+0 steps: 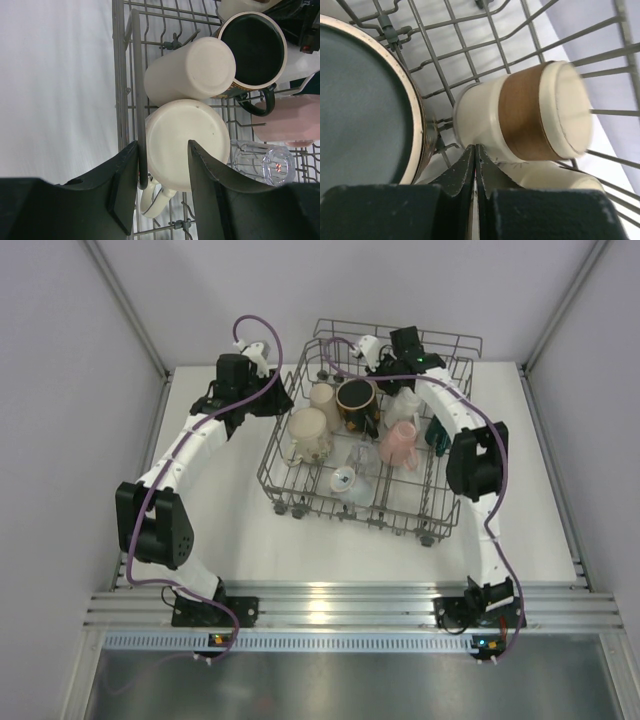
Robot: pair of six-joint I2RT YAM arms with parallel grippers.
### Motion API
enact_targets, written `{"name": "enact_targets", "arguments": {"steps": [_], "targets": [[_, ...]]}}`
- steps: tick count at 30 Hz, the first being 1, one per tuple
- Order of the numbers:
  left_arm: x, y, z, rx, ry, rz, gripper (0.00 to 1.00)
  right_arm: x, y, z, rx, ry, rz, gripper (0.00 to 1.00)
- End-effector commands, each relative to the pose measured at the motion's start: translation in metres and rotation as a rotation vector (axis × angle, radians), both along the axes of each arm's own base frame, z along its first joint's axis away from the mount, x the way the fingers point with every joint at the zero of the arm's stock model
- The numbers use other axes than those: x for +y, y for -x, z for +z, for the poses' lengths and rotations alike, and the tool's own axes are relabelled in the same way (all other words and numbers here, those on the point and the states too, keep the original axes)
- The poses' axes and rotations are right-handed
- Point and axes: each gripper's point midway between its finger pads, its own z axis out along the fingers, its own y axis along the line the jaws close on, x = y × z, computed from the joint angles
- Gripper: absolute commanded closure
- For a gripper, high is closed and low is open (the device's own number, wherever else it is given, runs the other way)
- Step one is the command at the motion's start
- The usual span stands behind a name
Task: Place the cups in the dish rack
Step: Place the cup upside down on the dish rack
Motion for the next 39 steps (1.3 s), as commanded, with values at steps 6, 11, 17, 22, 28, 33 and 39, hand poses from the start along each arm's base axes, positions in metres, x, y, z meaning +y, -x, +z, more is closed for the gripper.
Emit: {"name": "enact_targets", "arguments": {"steps": [6, 11, 17, 22, 28, 33, 39], "targets": [[-0.025, -0.009, 0.049, -0.148, 0.088, -0.083, 0.53, -0.001, -0.018, -0.021, 0.042, -0.023, -0.037, 0.99], [-0.025, -0.01, 0.048, -0.148, 0.093, -0.08, 0.53, -0.013, -0.025, -0.024, 0.019, 0.027, -0.091, 0.99], [-0.027, -0.011, 0.046, -0.144, 0.102, -0.084, 0.53, -0.012, -0.021, -0.003, -0.034, -0.008, -0.077, 0.99], [-0.028, -0.012, 0.04, -0.129, 0.104, -0.081, 0.53, -0.006, -0.027, 0.053, -0.15, -0.099, -0.094, 1.0], [-0.026, -0.015, 0.046, -0.147, 0.098, -0.068, 0.51, -0.011, -0.017, 0.116, -0.215, -0.238, -0.132, 0.98], [-0.02, -0.019, 0.046, -0.145, 0.064, -0.047, 0.5, -0.023, 0.008, 0.178, -0.204, -0.487, -0.278, 0.84], [-0.01, -0.027, 0.036, -0.136, -0.005, -0.011, 0.47, -0.104, 0.071, 0.223, -0.186, -0.726, -0.809, 0.61]]}}
